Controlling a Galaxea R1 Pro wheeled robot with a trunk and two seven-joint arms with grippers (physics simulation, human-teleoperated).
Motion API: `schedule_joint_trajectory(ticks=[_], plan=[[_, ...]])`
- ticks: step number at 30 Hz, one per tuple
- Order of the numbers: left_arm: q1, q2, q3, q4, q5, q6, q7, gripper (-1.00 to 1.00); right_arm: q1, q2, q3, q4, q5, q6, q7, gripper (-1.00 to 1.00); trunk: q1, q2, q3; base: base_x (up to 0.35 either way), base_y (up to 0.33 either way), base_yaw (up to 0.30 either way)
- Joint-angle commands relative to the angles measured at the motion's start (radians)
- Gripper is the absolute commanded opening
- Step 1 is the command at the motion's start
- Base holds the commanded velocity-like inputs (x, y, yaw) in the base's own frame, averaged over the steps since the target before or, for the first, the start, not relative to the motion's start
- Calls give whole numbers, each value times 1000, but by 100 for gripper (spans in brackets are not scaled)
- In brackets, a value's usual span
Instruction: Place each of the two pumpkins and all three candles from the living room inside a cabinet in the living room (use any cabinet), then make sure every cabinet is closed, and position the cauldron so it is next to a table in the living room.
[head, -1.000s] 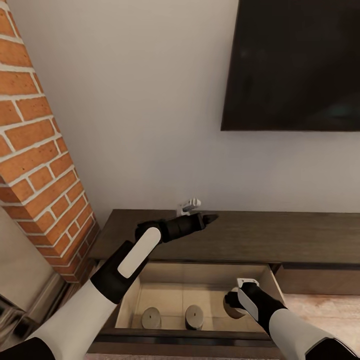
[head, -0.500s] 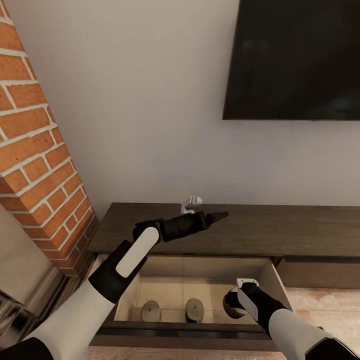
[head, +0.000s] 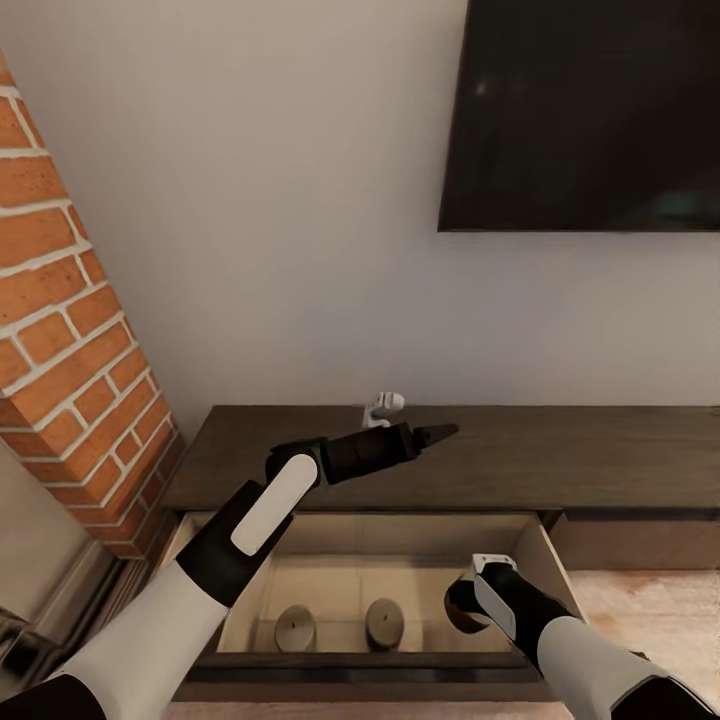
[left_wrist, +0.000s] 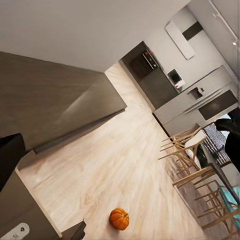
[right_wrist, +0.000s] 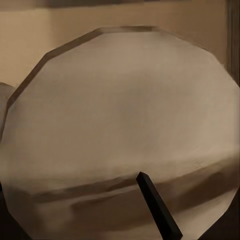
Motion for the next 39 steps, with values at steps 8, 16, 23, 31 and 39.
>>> schedule_joint_trajectory(ticks=[8,16,23,31,39], plan=[[0,0,-3,-1,-1,-1,1,100,0,1,0,0,-7,-2,-1,-100,0,0,0,179,0,-73],[1,0,-5,-1,-1,-7,1,100,0,3,1,0,-7,-1,-2,-100,0,0,-8,5,0,-1],[1,-2,-6,0,-1,-8,1,100,0,4,3,1,-7,-1,-1,-100,4,-7,-22,0,0,0],[1,-2,-6,0,-1,-8,1,100,0,5,4,1,-7,0,0,-100,35,-63,-60,0,0,0],[1,-2,-6,0,-1,-9,1,100,0,8,6,0,0,1,0,-100,65,-119,-97,0,0,0]])
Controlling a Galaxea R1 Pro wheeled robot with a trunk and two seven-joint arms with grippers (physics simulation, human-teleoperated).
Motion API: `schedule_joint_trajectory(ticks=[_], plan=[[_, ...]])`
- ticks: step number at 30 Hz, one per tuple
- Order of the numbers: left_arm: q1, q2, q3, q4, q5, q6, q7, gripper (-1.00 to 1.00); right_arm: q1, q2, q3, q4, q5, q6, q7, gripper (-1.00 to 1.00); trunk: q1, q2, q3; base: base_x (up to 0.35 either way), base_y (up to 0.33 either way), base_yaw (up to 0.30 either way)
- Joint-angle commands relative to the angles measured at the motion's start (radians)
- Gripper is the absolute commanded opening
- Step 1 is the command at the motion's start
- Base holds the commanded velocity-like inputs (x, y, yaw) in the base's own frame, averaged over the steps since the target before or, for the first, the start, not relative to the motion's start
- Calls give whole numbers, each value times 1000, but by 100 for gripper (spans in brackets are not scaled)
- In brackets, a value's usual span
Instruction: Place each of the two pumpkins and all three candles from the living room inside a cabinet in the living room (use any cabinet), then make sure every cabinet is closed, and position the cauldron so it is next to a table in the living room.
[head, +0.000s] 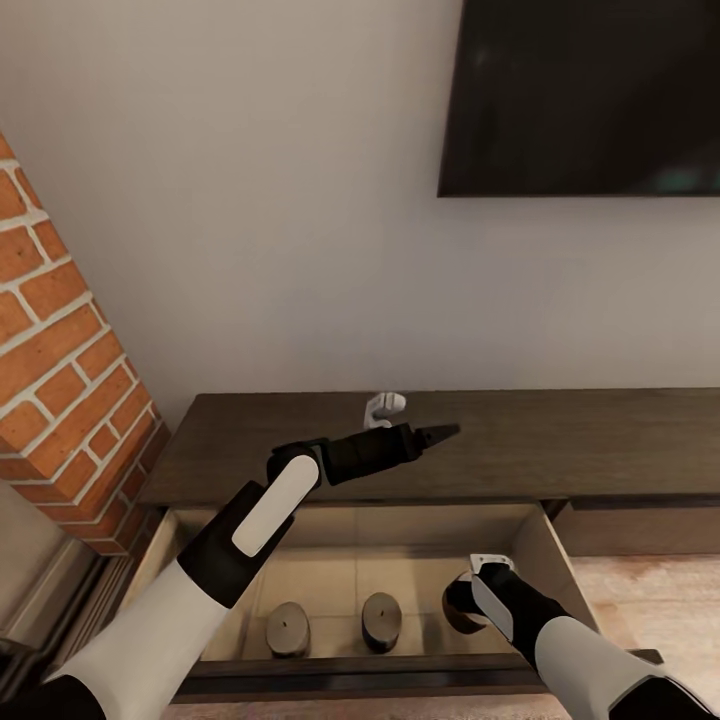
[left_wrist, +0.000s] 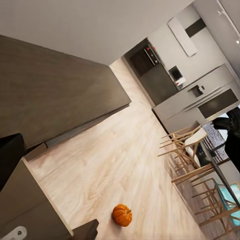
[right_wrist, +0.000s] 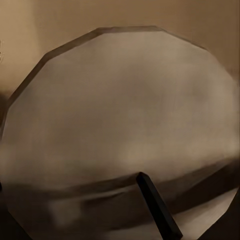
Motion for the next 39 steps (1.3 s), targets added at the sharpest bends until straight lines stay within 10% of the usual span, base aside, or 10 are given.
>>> schedule_joint_trajectory(ticks=[1,22,36,37,39], plan=[[0,0,0,0,0,0,0,100,0,1,0,0,-4,-2,0,-100,4,-7,-5,0,0,0],[0,0,0,0,0,0,-1,100,0,0,1,1,-2,0,-9,-100,84,-154,-79,0,0,0],[0,0,0,0,0,0,-1,100,0,-1,1,4,-3,0,-10,-100,84,-154,-79,0,0,0],[0,0,0,1,0,0,-1,100,0,0,1,4,-4,0,-10,100,84,-154,-79,0,0,0],[0,0,0,0,1,0,-2,100,0,0,1,4,-5,1,-10,100,84,-154,-79,0,0,0]])
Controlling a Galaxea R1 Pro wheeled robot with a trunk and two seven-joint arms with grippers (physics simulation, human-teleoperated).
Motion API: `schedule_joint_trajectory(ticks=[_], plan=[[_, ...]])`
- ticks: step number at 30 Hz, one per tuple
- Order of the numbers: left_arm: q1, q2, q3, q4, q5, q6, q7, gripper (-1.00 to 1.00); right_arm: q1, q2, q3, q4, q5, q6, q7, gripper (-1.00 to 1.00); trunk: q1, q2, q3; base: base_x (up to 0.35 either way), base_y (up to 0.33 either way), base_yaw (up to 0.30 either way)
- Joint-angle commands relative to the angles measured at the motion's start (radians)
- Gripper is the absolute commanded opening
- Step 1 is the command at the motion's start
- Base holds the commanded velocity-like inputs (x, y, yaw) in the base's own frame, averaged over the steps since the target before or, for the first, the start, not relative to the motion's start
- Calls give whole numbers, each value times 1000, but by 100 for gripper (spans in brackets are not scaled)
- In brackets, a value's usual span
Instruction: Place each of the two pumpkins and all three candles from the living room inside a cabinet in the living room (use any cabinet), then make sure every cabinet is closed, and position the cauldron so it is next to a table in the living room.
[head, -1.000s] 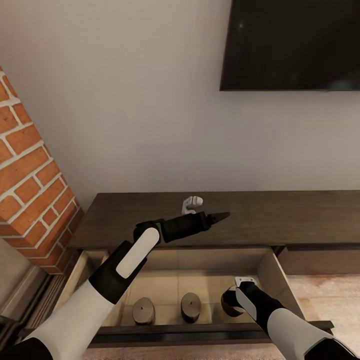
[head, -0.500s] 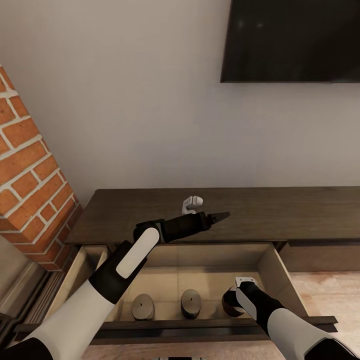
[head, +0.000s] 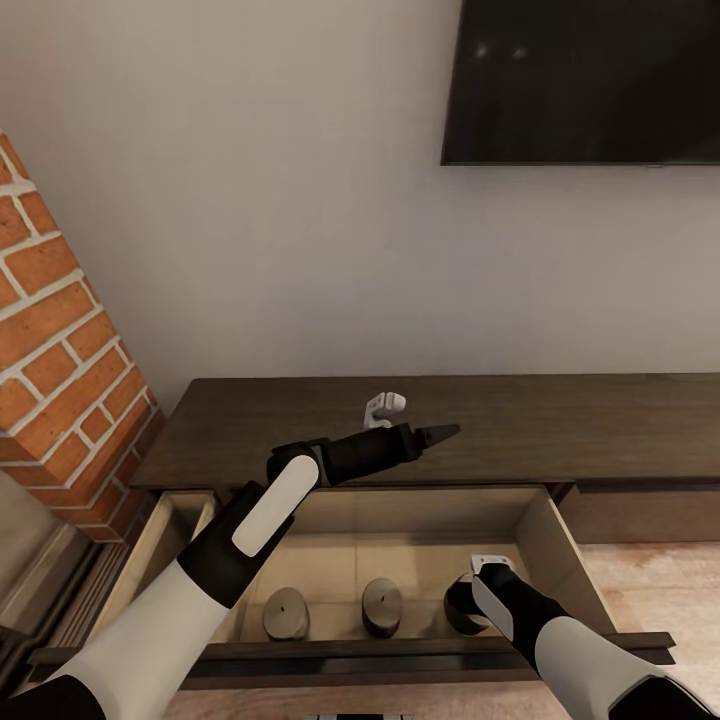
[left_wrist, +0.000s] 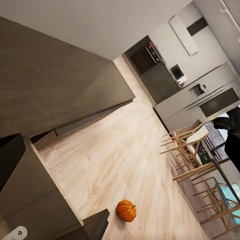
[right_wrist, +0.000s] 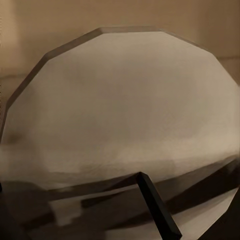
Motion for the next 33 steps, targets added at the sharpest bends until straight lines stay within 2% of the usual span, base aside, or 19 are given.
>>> schedule_joint_trajectory(ticks=[1,33], plan=[[0,0,0,0,1,0,0,100,0,0,0,0,-6,-2,-2,100,0,0,0,0,0,0],[0,0,0,1,0,-2,1,100,0,-3,0,-24,-4,-2,-2,100,0,0,0,0,0,0]])
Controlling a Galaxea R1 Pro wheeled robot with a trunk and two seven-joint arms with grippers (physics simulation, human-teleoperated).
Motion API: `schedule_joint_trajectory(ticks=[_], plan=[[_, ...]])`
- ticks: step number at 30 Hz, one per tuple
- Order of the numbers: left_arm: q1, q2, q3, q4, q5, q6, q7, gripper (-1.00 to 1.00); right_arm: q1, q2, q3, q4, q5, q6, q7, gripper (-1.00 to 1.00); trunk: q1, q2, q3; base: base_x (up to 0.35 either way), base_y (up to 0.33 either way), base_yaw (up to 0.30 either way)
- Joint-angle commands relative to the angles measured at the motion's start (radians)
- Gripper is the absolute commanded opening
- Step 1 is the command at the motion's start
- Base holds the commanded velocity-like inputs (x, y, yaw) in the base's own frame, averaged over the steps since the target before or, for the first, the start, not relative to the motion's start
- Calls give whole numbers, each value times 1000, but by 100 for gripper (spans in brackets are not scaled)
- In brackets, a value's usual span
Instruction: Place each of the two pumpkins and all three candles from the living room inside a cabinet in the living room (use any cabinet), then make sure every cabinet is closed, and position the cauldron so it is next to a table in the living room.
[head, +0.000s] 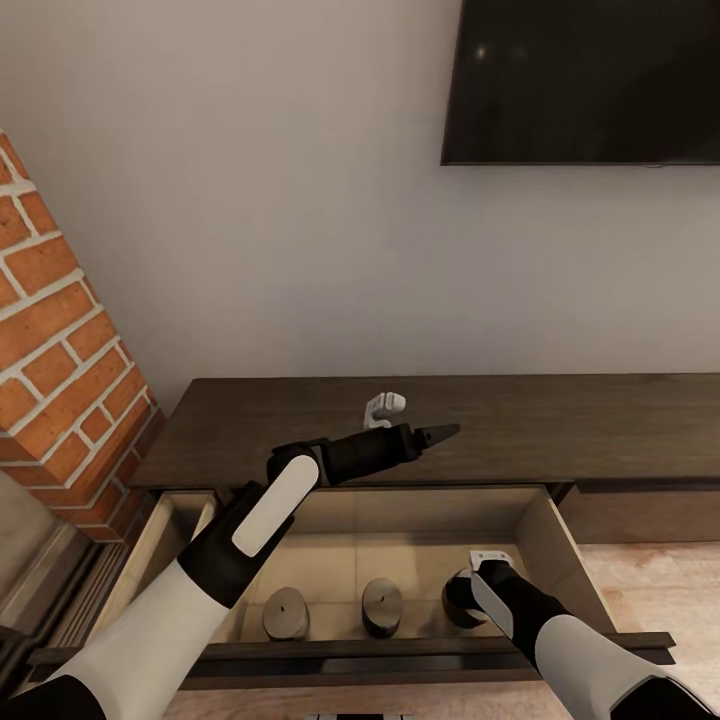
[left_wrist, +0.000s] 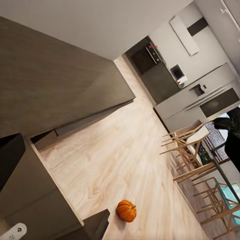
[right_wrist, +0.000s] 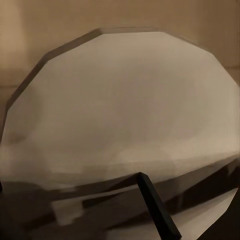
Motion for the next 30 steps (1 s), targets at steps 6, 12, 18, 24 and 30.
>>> schedule_joint_trajectory(ticks=[6,12,18,24,30], plan=[[1,0,0,0,0,0,0,100,0,-1,-1,2,-9,8,-3,100,0,0,0,0,0,0],[2,0,0,0,0,0,0,100,0,-1,-2,6,-10,51,-2,100,0,0,0,0,0,0],[21,3,5,1,-3,-3,0,100,-6,5,-3,11,13,41,21,100,0,0,0,0,0,0],[26,3,6,2,-3,-3,0,100,-6,-3,-3,-2,18,44,12,100,0,0,0,0,0,0],[26,3,6,2,-3,-3,0,100,-6,-2,-2,-1,11,44,12,100,0,0,0,0,0,0]])
